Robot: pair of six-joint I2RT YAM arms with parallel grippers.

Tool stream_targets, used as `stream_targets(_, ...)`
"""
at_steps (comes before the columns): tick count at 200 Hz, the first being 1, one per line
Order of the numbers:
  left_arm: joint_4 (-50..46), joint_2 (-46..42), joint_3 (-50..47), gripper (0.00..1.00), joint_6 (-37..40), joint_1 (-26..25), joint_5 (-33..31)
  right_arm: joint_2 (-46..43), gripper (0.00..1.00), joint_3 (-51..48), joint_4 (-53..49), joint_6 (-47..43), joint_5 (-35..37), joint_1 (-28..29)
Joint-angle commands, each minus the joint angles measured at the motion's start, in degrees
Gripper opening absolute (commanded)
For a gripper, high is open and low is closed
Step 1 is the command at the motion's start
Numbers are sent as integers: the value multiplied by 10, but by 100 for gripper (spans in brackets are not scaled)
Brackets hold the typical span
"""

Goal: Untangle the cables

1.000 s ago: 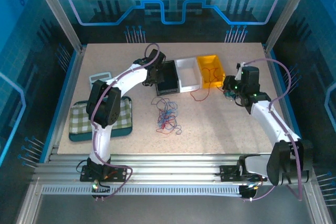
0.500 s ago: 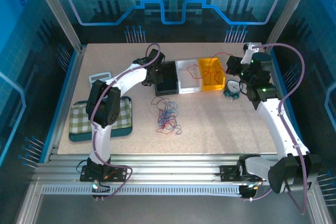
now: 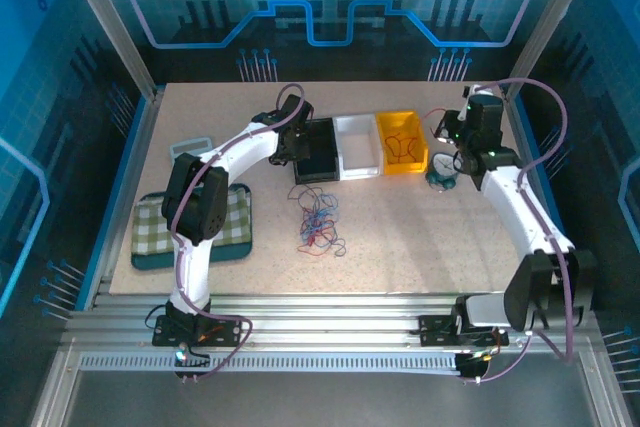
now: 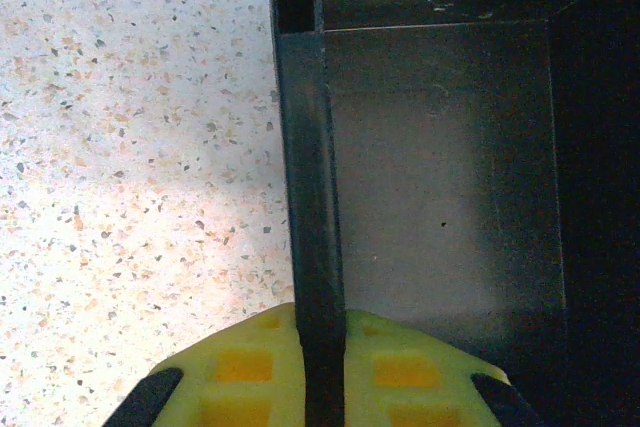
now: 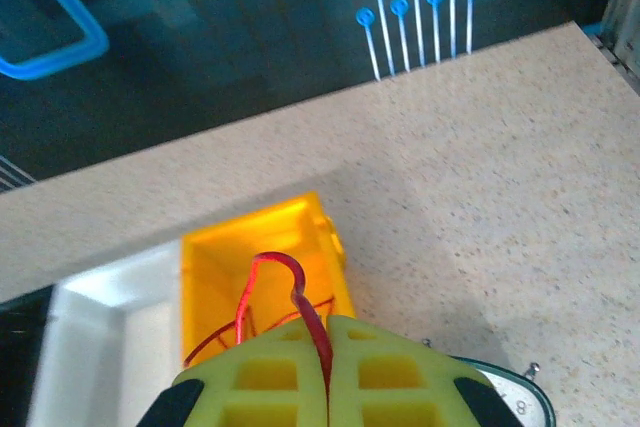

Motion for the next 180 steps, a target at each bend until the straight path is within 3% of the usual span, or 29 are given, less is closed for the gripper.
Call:
stream_targets(1, -28, -14, -15, 0, 9, -1, 3, 36, 0, 35, -25, -36, 48, 15)
stream_targets(47, -21, -13, -15, 0, 0, -4, 11, 143, 0, 95, -46, -64, 20, 50)
stream_targets(129, -21, -18, -20, 0, -5, -11, 18, 344, 0, 218, -79, -22, -59, 58)
stream_targets(180, -19, -17, -14, 0, -11, -16, 20, 417, 0, 258, -113, -14, -49, 79)
